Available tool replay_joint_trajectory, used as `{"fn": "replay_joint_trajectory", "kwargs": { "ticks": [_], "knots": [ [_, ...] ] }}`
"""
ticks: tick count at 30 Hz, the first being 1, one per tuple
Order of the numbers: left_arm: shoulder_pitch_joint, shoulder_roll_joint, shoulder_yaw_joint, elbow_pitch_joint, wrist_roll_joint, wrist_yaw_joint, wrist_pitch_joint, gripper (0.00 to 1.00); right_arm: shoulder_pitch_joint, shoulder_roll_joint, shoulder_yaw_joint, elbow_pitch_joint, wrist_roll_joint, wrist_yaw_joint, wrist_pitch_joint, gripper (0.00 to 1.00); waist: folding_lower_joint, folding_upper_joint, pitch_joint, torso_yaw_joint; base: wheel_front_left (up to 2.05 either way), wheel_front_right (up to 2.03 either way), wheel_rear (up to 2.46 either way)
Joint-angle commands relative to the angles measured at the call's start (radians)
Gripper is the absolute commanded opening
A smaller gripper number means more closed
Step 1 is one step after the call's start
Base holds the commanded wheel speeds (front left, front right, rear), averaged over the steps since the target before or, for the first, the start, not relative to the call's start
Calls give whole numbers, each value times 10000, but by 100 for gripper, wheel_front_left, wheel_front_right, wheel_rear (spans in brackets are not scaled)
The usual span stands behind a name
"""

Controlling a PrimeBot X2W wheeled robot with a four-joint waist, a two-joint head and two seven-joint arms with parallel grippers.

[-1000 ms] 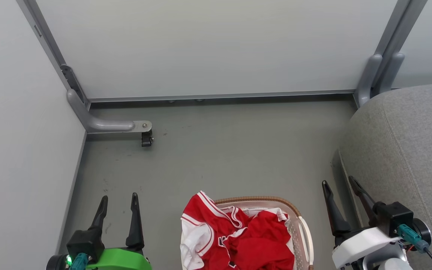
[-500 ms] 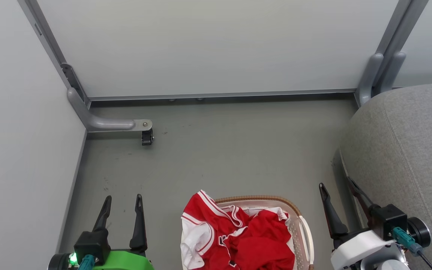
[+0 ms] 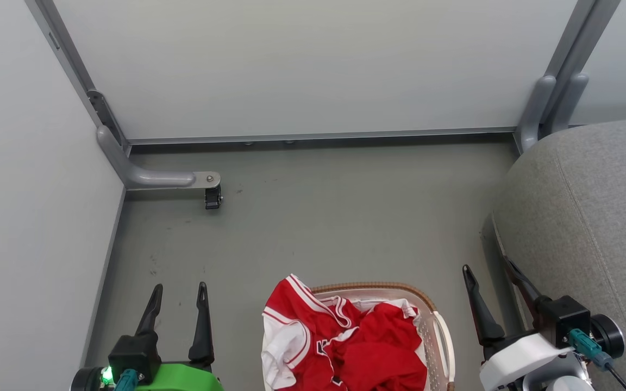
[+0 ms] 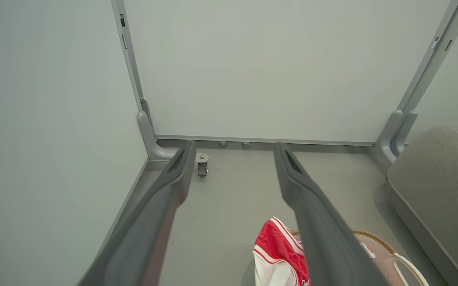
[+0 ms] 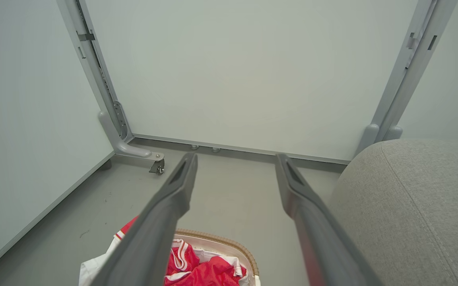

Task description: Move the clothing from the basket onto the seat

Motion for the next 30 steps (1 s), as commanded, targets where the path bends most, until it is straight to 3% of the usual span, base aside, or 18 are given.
{"fn": "replay_joint_trajectory", "kwargs": {
  "ticks": [1,8,17,30],
  "knots": [
    [86,70,3,-1,-7,-10,-38,100,83,-60,-23,-20,22,0,-52,100,-1,90,16,4,0,0,0],
    [-193,68,-58,-55,95,-55,-38,100,-160,-59,-104,-131,11,0,-53,100,-1,90,342,14,0,0,0],
    [-1410,64,-481,219,785,-512,-38,100,-874,-60,-542,-489,-99,-1,-51,100,-1,90,1618,-125,0,0,0],
    [-4877,68,-2850,2243,2002,-1139,-26,100,-2831,-50,-1942,-1574,-179,-3,-51,100,-1,90,4874,-921,0,0,0]
  ]
}}
